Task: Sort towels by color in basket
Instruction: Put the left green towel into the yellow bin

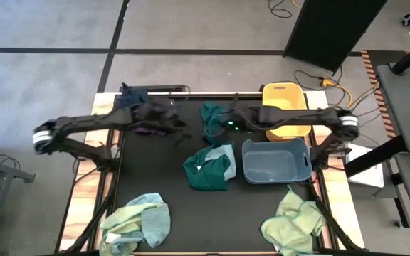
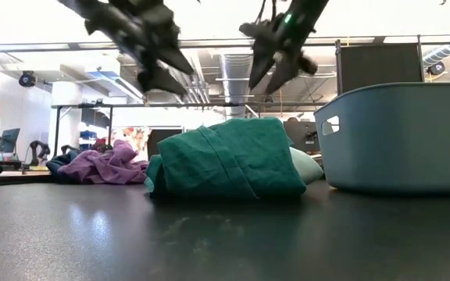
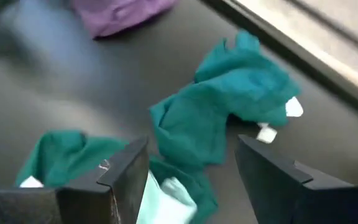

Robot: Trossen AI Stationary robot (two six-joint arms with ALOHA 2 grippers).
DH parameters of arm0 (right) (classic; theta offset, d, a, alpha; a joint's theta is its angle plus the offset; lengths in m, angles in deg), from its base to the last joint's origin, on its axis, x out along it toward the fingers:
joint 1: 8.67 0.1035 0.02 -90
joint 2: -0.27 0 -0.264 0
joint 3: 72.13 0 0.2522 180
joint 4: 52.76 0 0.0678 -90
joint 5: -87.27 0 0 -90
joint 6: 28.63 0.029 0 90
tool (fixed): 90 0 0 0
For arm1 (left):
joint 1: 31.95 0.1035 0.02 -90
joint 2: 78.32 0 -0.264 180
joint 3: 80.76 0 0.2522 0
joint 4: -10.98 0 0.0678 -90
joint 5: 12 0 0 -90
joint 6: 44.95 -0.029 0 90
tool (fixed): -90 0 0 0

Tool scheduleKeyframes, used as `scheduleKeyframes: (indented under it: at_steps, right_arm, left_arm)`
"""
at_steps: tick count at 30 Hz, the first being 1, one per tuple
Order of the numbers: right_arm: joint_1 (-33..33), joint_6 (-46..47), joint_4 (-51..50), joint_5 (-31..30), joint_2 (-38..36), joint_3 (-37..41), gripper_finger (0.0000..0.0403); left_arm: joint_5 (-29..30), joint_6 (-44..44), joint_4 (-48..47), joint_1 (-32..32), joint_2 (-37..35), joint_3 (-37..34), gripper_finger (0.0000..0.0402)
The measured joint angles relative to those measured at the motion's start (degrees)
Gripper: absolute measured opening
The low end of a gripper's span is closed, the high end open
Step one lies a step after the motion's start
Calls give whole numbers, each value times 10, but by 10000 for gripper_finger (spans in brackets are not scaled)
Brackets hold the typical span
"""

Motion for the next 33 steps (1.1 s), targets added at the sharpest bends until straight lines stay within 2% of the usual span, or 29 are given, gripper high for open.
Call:
scheduleKeyframes:
  at_steps: [6, 11, 14, 19, 23, 26, 33]
  right_arm:
    - [-51, 183, 55, -16, 97, 0, 228]
    - [-90, 317, 105, 32, 161, 0, 228]
    - [-107, 325, 117, 57, 182, 0, 228]
    - [-111, 323, 109, 59, 181, -3, 223]
    - [-96, 309, 51, 50, 166, -38, 220]
    - [-83, 298, 5, 32, 161, -58, 220]
    - [-58, 319, -20, 1, 131, -63, 219]
  left_arm:
    - [-74, -6, 9, -26, -140, -96, 283]
    - [-74, -3, -8, -29, -215, -142, 281]
    - [-72, -3, -8, -29, -236, -157, 281]
    - [-71, -2, -7, -29, -246, -168, 281]
    - [-94, -9, -16, -24, -249, -161, 281]
    - [-103, -40, -58, -14, -257, -141, 281]
    - [-39, -69, -92, -10, -252, -98, 281]
